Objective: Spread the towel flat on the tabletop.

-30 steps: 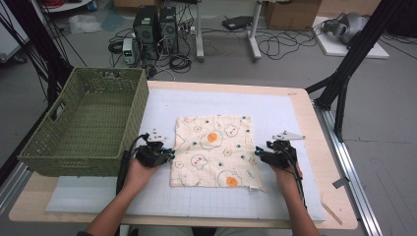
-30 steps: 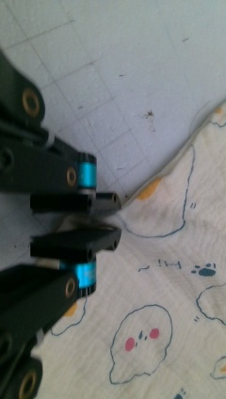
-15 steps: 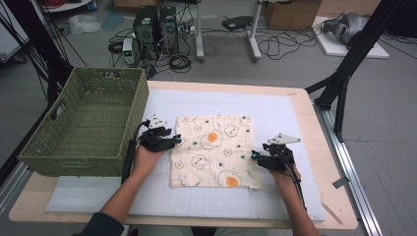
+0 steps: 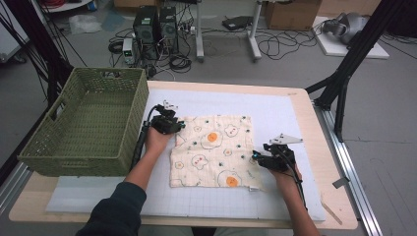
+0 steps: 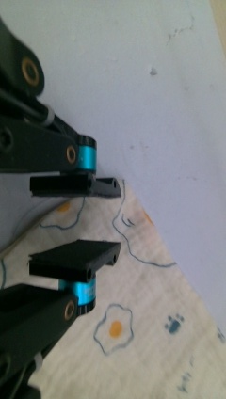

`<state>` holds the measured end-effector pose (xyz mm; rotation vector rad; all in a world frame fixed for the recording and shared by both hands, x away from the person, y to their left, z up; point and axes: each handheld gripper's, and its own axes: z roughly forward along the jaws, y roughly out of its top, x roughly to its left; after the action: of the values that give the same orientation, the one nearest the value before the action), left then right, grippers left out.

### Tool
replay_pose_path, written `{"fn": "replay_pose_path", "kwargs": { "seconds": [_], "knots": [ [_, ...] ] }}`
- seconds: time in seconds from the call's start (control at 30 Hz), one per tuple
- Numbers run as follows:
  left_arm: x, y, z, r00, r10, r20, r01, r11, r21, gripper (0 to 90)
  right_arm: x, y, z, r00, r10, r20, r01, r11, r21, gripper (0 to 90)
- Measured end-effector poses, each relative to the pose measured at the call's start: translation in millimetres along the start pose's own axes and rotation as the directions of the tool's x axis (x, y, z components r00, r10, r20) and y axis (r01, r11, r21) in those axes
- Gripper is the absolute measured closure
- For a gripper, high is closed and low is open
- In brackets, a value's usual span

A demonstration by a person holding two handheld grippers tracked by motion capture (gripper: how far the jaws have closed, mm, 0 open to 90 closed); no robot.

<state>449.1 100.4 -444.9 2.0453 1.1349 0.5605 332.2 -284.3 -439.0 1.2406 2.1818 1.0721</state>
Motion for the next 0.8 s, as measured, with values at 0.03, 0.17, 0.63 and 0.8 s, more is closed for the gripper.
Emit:
{"fn": "replay_pose_path", "kwargs": {
  "seconds": [0.03,0.17,0.63,0.8],
  "knots": [
    [-0.5,0.4,-0.1,0.9993,0.027,-0.026,-0.027,0.9996,-0.002,79.5,0.0,0.1,-0.2,1.0,-0.001,-0.001,0.001,1.0,-0.004,45.0],
    [3.8,-0.2,1.4,0.9942,0.023,-0.105,-0.025,0.9997,-0.01,88.6,1.1,-0.1,-1.2,1.0,-0.002,-0.004,0.002,1.0,-0.006,44.9],
    [11.1,1.9,-14.0,0.9955,-0.094,-0.007,0.094,0.9935,-0.065,51.3,11.9,-0.2,15.3,0.9989,-0.004,-0.047,0.006,0.999,0.05,75.4],
    [2.3,3.6,-20.5,0.9966,-0.08,0.019,0.081,0.9962,-0.034,49.7,18.7,2.3,10.4,0.9982,-0.055,-0.025,0.057,0.993,0.101,86.7]
  ]
}}
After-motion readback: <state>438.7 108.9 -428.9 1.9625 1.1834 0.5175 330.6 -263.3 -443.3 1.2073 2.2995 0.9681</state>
